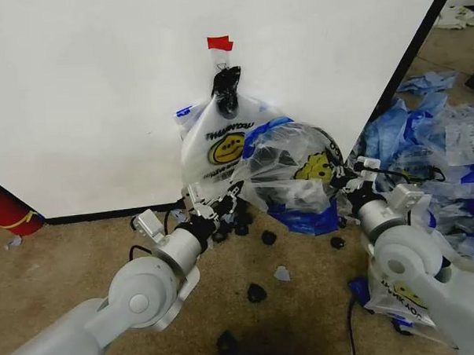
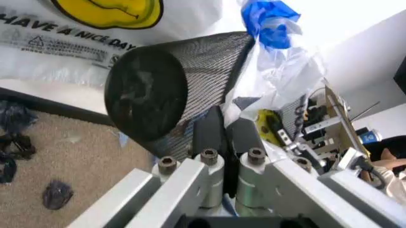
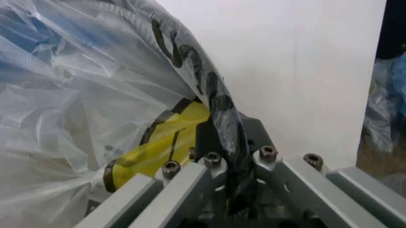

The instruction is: Pick up the garbage bag from the wall and place it over the trash bin.

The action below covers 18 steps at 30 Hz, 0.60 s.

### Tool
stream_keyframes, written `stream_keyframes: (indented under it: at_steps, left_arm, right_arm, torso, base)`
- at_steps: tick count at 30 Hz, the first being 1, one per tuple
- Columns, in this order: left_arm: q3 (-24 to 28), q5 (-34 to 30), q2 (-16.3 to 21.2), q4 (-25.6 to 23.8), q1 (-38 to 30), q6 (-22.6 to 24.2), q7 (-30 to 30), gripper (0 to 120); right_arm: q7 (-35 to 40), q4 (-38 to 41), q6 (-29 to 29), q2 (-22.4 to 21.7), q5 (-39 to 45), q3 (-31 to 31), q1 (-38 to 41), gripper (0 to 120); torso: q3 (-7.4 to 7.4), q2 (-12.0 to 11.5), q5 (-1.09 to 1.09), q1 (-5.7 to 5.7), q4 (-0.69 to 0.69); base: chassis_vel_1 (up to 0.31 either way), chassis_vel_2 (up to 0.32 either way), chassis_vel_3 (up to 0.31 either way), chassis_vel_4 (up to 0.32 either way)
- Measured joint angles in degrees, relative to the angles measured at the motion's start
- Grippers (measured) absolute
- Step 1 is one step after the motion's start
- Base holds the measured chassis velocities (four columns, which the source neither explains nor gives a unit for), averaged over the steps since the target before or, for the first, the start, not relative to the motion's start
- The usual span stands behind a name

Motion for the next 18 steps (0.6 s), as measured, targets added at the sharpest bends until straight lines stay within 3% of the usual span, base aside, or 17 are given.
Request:
stream_keyframes:
  at_steps: [11,18]
  left_arm:
    - [0.24,1.12,-0.96,1.24,0.88,0.0,0.81,0]
    - [1.3,1.5,-1.41,1.99,0.31,-0.16,1.22,0]
  right_arm:
    - [1.09,4.41,-2.35,-1.21,10.47,3.95,0.16,0]
    - [1.56,5.58,-3.09,-2.31,12.26,5.85,0.07,0]
  torso:
    - [0.0,0.0,0.0,0.0,0.01]
    - [0.0,0.0,0.0,0.0,0.01]
  base:
    - [0.0,0.0,0.0,0.0]
    - [0.0,0.0,0.0,0.0]
